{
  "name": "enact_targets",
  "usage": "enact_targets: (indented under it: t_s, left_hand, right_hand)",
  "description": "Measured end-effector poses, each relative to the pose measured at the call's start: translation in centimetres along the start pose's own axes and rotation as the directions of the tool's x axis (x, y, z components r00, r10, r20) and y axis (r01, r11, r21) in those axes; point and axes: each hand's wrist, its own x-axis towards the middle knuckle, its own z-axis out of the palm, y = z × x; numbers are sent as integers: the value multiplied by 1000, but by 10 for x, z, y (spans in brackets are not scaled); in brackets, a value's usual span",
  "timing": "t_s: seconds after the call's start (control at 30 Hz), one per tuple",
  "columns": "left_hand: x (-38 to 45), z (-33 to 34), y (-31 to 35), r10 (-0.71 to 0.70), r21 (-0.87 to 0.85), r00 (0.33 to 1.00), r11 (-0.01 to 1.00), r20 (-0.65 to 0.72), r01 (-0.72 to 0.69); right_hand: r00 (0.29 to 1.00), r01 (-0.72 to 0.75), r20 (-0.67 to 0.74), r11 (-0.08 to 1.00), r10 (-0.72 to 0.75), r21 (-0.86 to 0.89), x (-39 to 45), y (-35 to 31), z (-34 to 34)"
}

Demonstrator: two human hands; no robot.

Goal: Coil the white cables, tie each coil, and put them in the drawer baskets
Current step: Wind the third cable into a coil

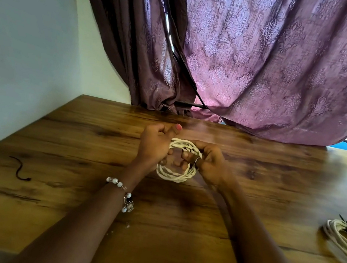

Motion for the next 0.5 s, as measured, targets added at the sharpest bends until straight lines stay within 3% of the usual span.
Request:
enact_targets:
  t_s: [0.13, 0.27, 0.37, 0.5]
  left_hand:
    - [-3, 1, 5, -122, -199, 988, 970, 96, 140]
    - [-4, 4, 5, -196, -264, 956, 931, 220, 251]
    - [-6, 7, 5, -241, -288, 921, 899, 306, 331]
    - [-5, 8, 5, -276, -264, 932, 905, 234, 334]
  right_hand:
    - [988, 11, -152, 988, 13, 155, 0, 1, 9]
    - [945, 6, -315, 959, 87, 282, -1, -1, 19]
    - [924, 33, -382, 992, 15, 120, 0, 0, 24]
    - [929, 55, -338, 960, -149, -274, 6, 9, 20]
